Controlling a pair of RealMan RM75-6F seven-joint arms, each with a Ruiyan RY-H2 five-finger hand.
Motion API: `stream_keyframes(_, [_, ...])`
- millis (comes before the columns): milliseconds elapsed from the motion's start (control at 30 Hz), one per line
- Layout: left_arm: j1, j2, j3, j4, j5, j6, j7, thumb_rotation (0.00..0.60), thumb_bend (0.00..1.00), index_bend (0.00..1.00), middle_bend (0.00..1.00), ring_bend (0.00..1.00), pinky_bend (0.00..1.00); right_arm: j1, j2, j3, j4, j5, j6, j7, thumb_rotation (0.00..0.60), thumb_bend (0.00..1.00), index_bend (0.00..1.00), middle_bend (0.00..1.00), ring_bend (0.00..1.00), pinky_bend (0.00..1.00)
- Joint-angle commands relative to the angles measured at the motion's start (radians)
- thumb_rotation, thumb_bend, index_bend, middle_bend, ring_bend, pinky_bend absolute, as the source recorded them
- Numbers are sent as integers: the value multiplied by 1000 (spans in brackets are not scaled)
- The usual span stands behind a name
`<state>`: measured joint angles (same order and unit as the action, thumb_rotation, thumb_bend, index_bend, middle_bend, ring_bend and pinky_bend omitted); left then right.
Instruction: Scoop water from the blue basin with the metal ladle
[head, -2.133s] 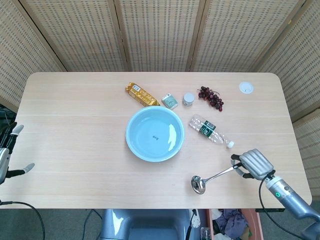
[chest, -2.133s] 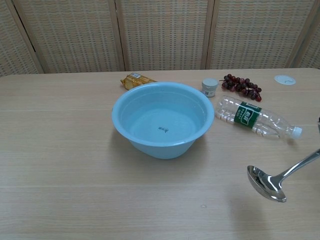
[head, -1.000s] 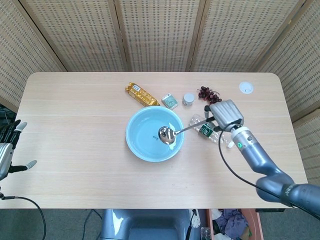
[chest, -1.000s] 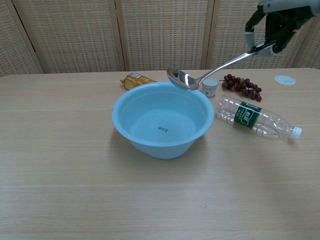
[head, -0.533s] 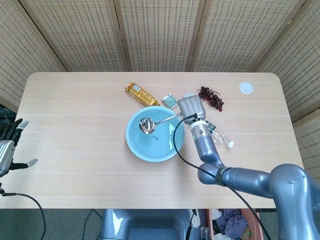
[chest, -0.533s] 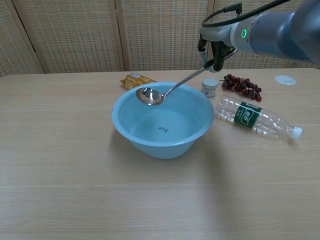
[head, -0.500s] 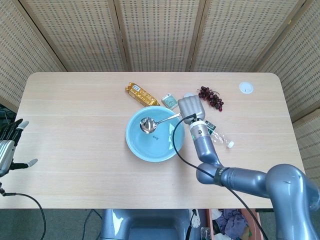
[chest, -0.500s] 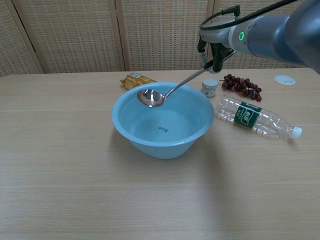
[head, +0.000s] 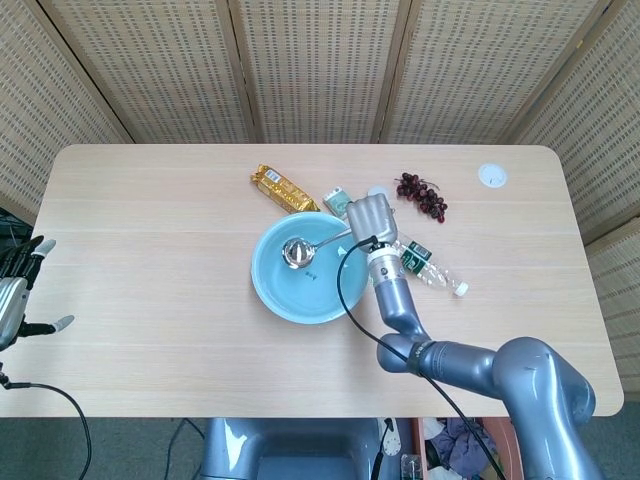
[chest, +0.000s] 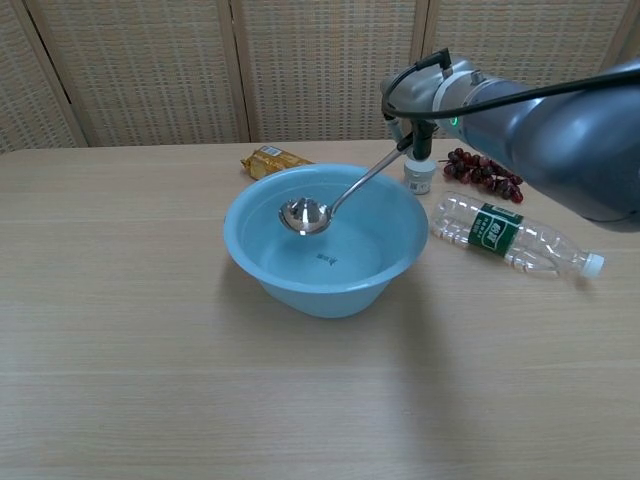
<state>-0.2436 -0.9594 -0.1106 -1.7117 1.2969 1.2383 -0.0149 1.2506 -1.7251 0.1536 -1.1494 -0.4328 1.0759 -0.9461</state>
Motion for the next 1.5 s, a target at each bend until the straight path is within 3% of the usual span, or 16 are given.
stream_keyframes(33, [-1,-1,0,1,-1,0,1,600,0,0,0,0,0,-13,-41,-14,53,-58,11,-16,600,937,857,1000,990,1000])
stream_keyframes(267, [-5,-1,-3,2,-9,-4,1,600,0,0,0,0,0,-46,-126,-45,178,-212,55,-15,600,937,857,1000,990,1000])
stream_keyframes(733, [-6,-2,-1,2,-12,-3,6,600,0,0,0,0,0,-89,-176,-49,289,-312,-20,-72,600,937,857,1000,990,1000])
stream_keyframes(867, [-7,-4,-1,1,-16,-3,11,600,0,0,0,0,0,-106,-190,-84,326,-378,-12,-93,600,937,857,1000,990,1000])
stream_keyframes(933, [-7,-5,0,-1,-13,-1,15,600,0,0,0,0,0,-117,-206,-128,366,-439,6,-127,600,937,857,1000,990,1000])
stream_keyframes(1067, [-7,-5,1,-3,-15,0,18,600,0,0,0,0,0,-134,-230,-153,414,-506,13,-148,600,936,857,1000,991,1000])
stream_keyframes(1233, [-6,-5,1,-3,-14,3,16,600,0,0,0,0,0,-152,-240,-170,427,-573,6,-200,600,937,857,1000,990,1000])
stream_keyframes(1500, [-5,-4,2,-2,-12,5,13,600,0,0,0,0,0,-176,-240,-155,380,-613,5,-300,600,937,857,1000,991,1000])
